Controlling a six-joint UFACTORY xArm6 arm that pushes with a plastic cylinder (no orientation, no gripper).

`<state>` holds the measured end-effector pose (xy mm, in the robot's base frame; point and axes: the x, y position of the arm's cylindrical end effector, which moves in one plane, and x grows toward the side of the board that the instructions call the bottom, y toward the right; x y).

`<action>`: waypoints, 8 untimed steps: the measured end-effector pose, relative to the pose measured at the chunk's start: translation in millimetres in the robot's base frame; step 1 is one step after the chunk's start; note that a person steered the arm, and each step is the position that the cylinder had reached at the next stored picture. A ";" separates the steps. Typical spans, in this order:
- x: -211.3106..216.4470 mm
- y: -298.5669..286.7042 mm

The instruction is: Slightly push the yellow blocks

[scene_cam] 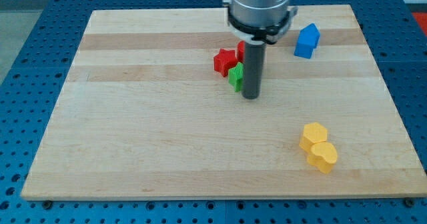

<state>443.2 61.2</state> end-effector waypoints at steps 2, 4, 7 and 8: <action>2.9 65.4; 49.4 118.9; 161.4 138.1; 175.3 121.2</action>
<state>618.5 182.4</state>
